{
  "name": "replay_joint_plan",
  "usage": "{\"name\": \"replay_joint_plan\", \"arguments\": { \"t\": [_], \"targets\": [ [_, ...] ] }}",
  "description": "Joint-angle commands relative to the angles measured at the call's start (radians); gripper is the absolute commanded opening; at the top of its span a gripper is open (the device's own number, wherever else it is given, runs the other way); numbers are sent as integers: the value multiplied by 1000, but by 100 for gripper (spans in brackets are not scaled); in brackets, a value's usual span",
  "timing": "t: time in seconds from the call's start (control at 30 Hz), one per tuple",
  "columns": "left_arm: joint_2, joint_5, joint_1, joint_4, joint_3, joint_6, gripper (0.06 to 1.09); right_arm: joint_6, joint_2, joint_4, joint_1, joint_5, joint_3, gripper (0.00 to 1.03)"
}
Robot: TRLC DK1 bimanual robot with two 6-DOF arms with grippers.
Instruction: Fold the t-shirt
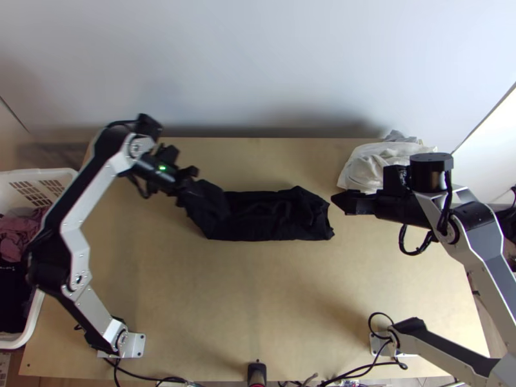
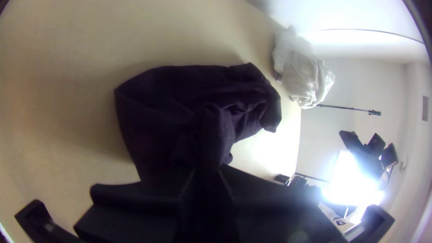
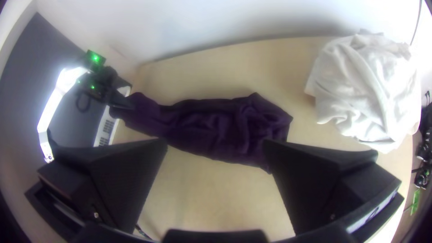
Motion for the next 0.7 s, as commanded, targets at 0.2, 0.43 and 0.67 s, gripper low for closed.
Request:
{"name": "replay_joint_plan", "arguments": {
  "t": [0.2,0.43,0.67],
  "targets": [
    [202,-106,-190,-20,241,-83,10,7,-41,14,-2,-1,-26,98],
    [281,-136,-244,-31,365,-121,10,9,-63,25,7,-1,-60,98],
    [371,-156,-316,-29,476,-175,10,15,-106,39,1,-1,-113,98]
  ]
}}
